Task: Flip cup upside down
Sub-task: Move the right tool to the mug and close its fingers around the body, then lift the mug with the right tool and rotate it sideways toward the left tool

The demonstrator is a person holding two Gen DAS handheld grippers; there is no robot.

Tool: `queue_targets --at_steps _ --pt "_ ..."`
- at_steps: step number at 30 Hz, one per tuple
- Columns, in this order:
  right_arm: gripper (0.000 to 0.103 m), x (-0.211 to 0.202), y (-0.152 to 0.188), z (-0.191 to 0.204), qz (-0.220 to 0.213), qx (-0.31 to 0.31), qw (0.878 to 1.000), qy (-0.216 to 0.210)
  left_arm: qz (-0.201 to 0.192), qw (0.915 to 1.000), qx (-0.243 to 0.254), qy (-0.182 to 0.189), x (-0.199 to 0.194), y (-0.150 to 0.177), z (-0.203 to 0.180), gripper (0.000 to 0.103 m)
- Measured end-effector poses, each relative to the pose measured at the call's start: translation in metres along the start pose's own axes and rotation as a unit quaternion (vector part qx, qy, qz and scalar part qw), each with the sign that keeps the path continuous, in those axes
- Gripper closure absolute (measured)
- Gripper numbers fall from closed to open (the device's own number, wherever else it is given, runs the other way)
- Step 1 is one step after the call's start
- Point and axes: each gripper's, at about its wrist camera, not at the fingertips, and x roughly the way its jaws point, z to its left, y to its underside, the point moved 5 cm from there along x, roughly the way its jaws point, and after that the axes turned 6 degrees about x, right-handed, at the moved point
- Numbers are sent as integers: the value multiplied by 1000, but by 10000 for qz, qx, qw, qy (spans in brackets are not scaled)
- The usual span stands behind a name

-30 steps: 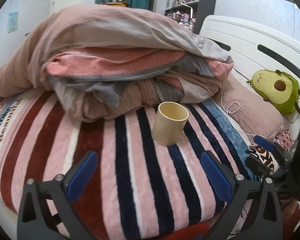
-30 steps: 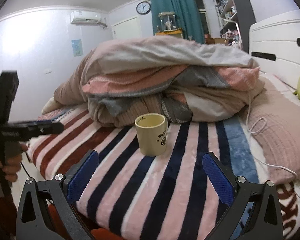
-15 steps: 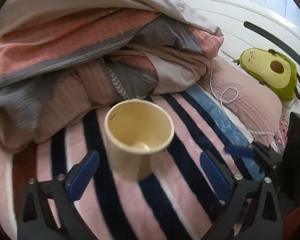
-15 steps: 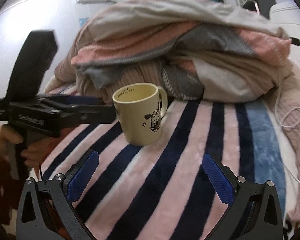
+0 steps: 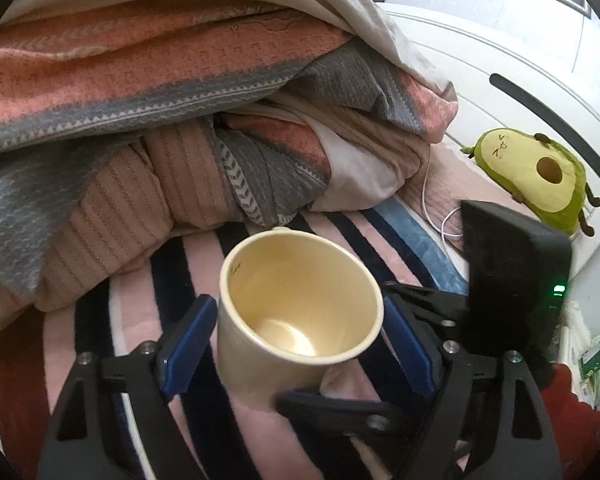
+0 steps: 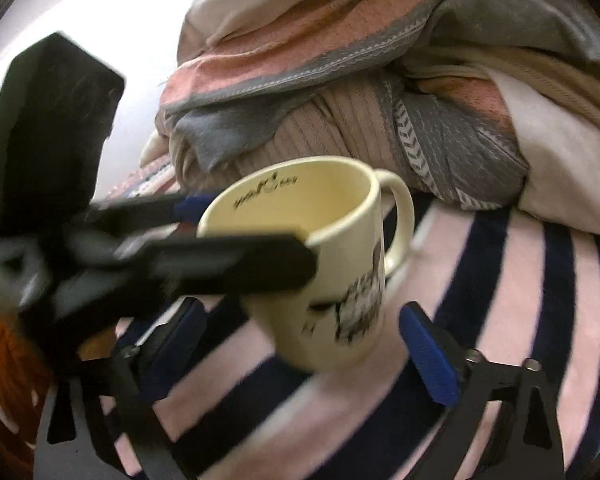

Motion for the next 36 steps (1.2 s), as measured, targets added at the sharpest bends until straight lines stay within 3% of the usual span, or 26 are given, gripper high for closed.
queue_targets --at_steps 4,13,20,29,32,36 --pt "19 10 -5 -2 80 13 10000 -54 -43 9991 -373 190 5 0 13 19" --pt "21 2 -2 16 -45 -166 9993 328 3 9988 -409 280 -12 10 4 19" --pt "22 -32 29 44 -56 -265 9980 565 94 9982 -381 455 -40 36 -38 19" --pt "23 -88 88 72 5 -254 9954 923 258 9939 -500 953 -59 76 -100 19" --pt "23 -96 98 70 0 -151 9949 1000 261 9955 -376 829 -60 81 -107 19" --pt "23 -94 97 73 -53 -169 9941 1068 258 9940 -659 828 -62 82 -93 19"
